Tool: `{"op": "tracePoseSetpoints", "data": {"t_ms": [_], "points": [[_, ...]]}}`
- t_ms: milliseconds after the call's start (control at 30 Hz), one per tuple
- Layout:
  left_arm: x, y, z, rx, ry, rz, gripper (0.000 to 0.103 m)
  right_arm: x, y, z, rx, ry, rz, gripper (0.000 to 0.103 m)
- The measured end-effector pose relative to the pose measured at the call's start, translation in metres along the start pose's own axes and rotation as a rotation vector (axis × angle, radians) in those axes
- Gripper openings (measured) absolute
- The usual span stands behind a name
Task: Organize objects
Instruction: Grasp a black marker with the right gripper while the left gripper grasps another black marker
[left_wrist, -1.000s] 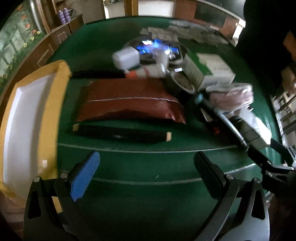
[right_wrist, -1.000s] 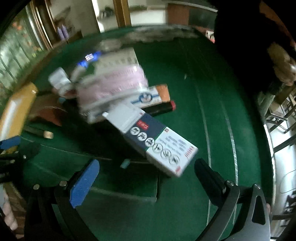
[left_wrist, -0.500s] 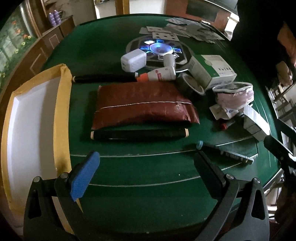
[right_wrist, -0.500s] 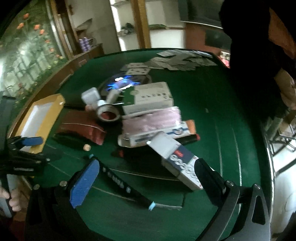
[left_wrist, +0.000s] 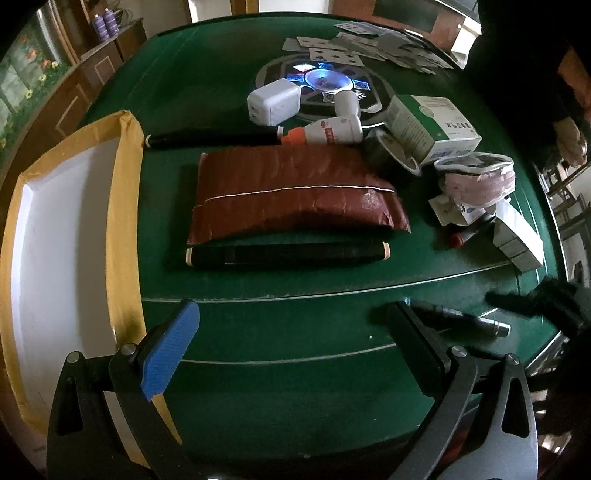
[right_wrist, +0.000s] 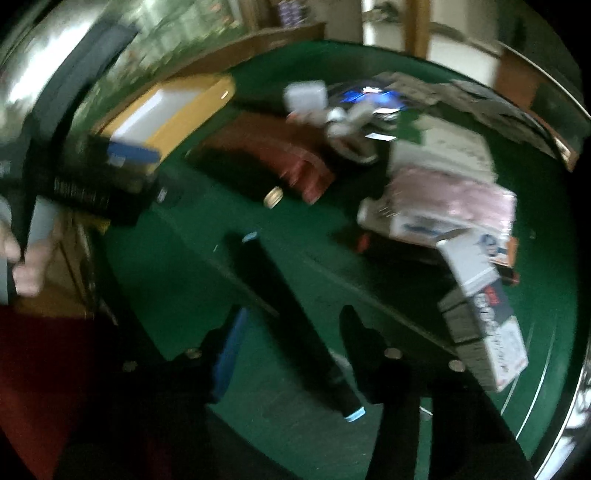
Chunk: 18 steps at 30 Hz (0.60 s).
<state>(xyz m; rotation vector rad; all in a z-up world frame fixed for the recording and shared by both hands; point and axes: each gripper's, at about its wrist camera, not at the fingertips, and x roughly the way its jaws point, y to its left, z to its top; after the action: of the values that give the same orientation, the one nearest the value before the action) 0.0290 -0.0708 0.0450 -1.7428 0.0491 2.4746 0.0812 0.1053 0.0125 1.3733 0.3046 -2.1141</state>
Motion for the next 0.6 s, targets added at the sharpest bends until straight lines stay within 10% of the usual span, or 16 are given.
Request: {"op": "tracePoseSetpoints", "data": {"t_ms": [333,600], "points": [[-0.004,-0.01,0.0,-0.018,-0.018,-0.003,0.103,0.017,0.002,-0.007,-0.05,0.034,-0.044,0.013],[-0.006,0.002,0.006,-0.086,0.002,-0.033,0.103,0.01,-0.005,-0.009,0.049,-0.003,-0.016,0.013]]}}
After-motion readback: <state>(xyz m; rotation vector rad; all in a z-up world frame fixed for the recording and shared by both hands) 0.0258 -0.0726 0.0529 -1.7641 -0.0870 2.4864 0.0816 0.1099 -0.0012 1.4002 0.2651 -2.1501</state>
